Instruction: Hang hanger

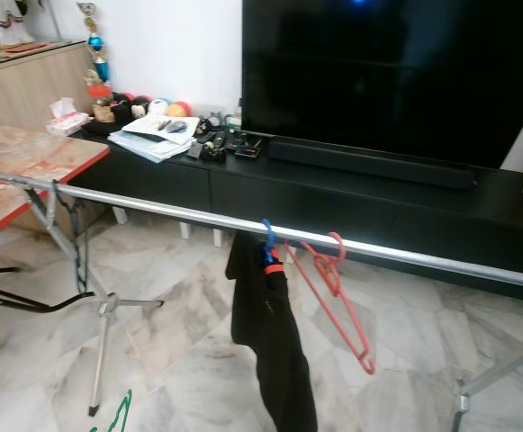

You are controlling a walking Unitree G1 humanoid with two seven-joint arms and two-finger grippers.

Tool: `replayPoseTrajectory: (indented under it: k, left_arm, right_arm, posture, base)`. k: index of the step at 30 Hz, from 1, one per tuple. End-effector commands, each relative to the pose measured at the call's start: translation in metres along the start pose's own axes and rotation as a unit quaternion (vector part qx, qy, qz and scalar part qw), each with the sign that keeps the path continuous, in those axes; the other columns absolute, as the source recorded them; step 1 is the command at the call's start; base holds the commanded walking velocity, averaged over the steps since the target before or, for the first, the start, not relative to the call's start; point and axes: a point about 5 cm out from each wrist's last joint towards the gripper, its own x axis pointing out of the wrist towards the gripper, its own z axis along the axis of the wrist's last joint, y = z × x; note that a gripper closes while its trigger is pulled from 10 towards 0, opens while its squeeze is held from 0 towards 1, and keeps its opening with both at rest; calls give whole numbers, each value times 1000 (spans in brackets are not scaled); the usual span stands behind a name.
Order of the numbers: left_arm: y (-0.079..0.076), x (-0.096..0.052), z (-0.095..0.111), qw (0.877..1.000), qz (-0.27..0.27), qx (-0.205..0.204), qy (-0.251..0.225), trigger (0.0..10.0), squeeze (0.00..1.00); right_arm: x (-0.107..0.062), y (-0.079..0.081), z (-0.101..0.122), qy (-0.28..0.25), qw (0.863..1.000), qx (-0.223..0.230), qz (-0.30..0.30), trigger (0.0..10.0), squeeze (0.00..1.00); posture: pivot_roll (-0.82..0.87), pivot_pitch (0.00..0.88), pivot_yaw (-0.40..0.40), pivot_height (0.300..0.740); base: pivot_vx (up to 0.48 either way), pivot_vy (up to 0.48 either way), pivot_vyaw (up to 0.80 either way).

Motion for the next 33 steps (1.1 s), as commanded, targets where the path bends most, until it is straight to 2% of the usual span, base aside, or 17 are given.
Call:
replayPoseTrajectory:
  k: [1, 9, 33]
  left_arm:
    - [1, 0, 0, 1000, -1, 3, 5, 10000, 0]
    - [3, 0, -1, 1000, 1, 9, 7, 10000, 0]
    - [3, 0, 0, 1000, -1, 12, 6, 10000, 0]
  right_arm:
    - [0, -1, 3, -3, 1000, 13, -2, 10000, 0]
    - [0, 1, 1, -1, 1000, 20, 0, 10000, 0]
    - [0, 0, 1, 0, 1000, 19, 0, 10000, 0]
  posture:
    - [155, 0, -29, 740]
    - [150, 0, -16, 740]
    - [155, 0, -17, 740]
  base:
    - [0, 0, 0]
    - [126, -159, 0]
    - [334, -294, 0]
